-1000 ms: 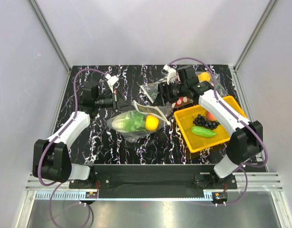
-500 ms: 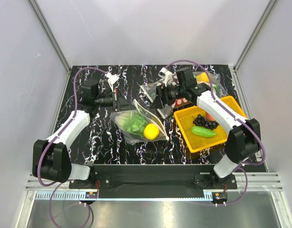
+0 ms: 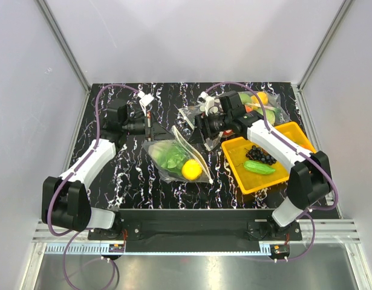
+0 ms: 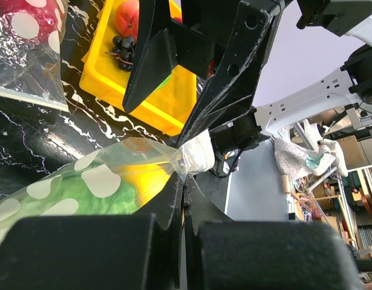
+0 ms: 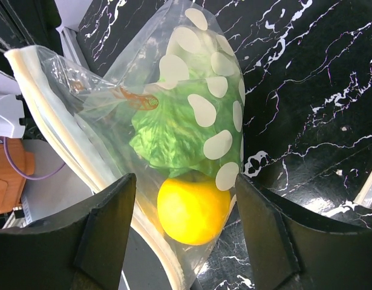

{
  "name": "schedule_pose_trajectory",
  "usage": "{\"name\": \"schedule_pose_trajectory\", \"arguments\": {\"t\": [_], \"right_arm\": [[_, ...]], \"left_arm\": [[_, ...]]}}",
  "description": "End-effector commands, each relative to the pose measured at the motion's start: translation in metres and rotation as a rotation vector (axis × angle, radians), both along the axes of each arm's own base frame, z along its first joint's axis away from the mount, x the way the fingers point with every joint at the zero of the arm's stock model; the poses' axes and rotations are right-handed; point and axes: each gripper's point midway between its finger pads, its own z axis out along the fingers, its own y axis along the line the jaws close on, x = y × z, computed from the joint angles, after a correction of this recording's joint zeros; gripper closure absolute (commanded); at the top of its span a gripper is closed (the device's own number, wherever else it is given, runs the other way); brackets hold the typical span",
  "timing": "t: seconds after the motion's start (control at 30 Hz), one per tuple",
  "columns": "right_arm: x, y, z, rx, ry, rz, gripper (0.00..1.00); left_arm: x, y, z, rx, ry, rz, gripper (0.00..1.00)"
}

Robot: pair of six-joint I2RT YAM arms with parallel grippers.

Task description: Open the zip-top bag and remove the fake food

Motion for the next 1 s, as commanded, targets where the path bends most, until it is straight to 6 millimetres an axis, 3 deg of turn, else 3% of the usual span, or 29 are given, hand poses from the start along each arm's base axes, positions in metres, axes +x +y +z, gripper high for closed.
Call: {"name": "schedule_pose_trajectory", "arguments": {"t": [0.0, 0.27, 0.43, 0.7, 0.97], "right_arm": [[0.002, 0.005, 0.033, 0.055, -0.080, -0.004, 0.27], [0.005, 0.002, 0.067, 0.097, -0.130, -0.064, 0.27], [0.000, 0.002, 0.078, 0.120, -0.135, -0.058, 0.27], [-0.014, 0.003, 0.072, 0.124, -0.102, -0.016, 0.27], [-0.028, 0.007, 0.052, 0.068, -0.078, 0.014, 0.27]], "left_arm": [[-0.002, -0.004, 0.022, -0.024, -0.075, -0.045, 1.00], [-0.006, -0.004, 0.018, -0.015, -0.069, -0.056, 1.00], [-0.006, -0.005, 0.018, -0.015, -0.071, -0.058, 1.00], [-0.005, -0.006, 0.018, -0.012, -0.074, -0.052, 1.00], [-0.004, -0.007, 0.017, -0.011, -0.073, -0.054, 1.00]]}}
